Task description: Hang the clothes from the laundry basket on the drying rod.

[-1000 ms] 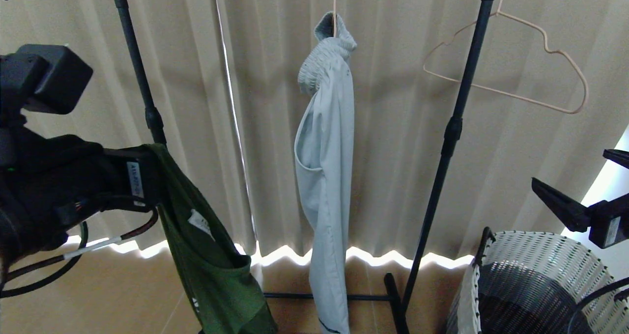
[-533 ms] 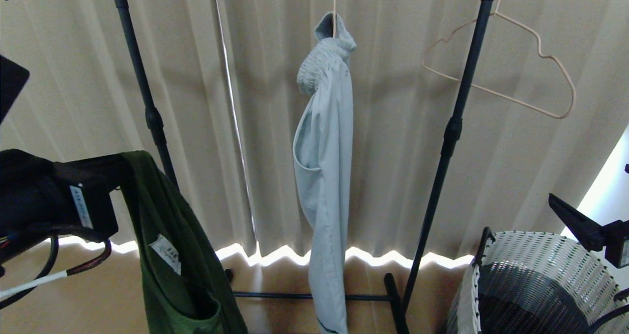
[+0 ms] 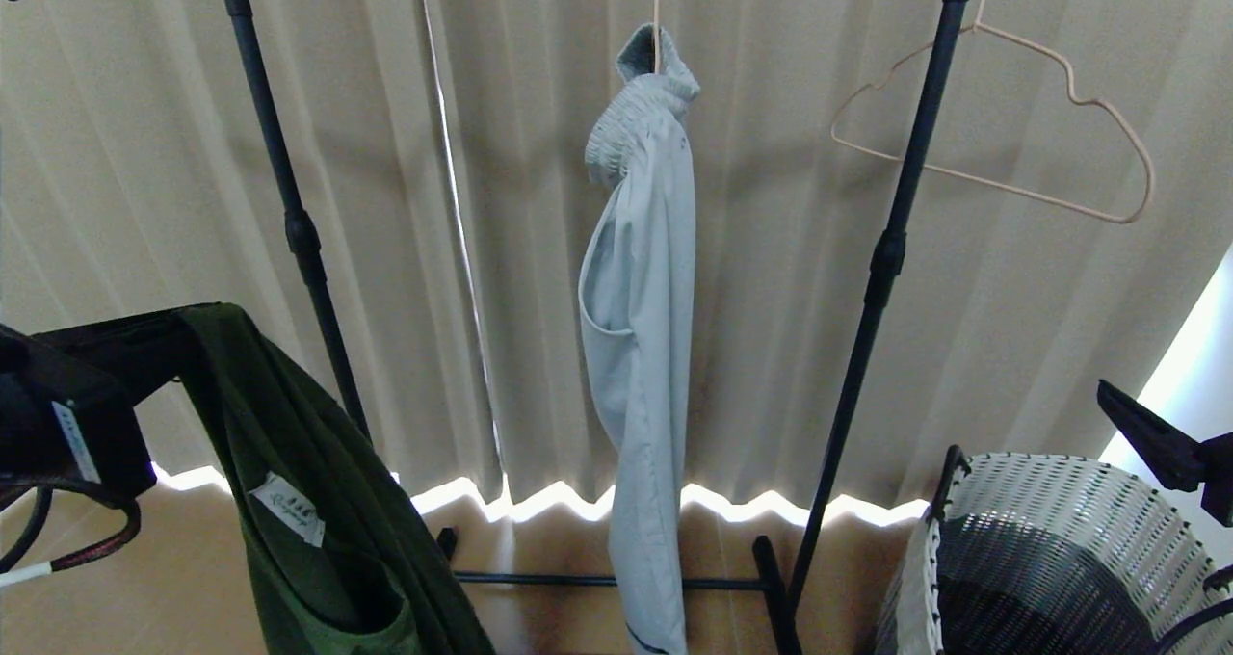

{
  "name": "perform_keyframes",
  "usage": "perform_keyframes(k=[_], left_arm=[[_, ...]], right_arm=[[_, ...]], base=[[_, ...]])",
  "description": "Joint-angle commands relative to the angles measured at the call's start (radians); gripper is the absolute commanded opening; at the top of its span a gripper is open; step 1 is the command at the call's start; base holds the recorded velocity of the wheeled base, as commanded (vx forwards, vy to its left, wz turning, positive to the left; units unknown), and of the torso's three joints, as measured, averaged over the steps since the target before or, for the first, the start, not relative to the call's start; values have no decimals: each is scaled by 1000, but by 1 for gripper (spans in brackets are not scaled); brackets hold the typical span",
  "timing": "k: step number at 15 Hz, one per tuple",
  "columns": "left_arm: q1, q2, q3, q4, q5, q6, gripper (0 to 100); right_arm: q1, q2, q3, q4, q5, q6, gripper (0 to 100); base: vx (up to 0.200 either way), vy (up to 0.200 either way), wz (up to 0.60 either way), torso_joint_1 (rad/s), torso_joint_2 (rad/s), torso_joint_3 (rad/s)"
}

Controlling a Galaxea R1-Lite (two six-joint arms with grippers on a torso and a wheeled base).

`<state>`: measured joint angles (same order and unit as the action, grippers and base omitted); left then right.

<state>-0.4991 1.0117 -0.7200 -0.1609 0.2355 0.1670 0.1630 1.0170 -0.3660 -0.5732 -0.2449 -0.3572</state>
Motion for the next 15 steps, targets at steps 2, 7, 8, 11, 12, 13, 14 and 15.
perform_keyframes(k=[2, 7, 8, 11, 12, 13, 14, 15], left_arm=[[16, 25, 34, -78, -5, 2, 0], [42, 38, 68, -134, -5, 8, 0], [42, 34, 80, -134, -5, 9, 0], [47, 34, 96, -134, -5, 9, 0], [47, 34, 97, -134, -4, 9, 0], [47, 36, 102, -134, -5, 11, 0], [47, 36, 103, -135, -5, 11, 0], [47, 36, 105, -135, -5, 11, 0]], right_arm=[[0, 6, -5, 10, 26, 41, 100], [0, 3, -14, 12, 32, 92, 100], [0, 5, -14, 13, 32, 92, 100], [0, 6, -8, 21, 33, 92, 100], [0, 6, -8, 27, 32, 92, 100], [0, 6, -8, 32, 32, 92, 100], [0, 6, -8, 32, 32, 92, 100], [0, 8, -8, 33, 33, 92, 100]], base=[[0, 0, 0, 18, -101, -87], [0, 0, 0, 110, -357, -281], [0, 0, 0, 173, -540, -286], [0, 0, 0, 170, -489, -290], [0, 0, 0, 178, -447, -286], [0, 0, 0, 188, -466, -286], [0, 0, 0, 193, -466, -281], [0, 0, 0, 193, -471, -276]])
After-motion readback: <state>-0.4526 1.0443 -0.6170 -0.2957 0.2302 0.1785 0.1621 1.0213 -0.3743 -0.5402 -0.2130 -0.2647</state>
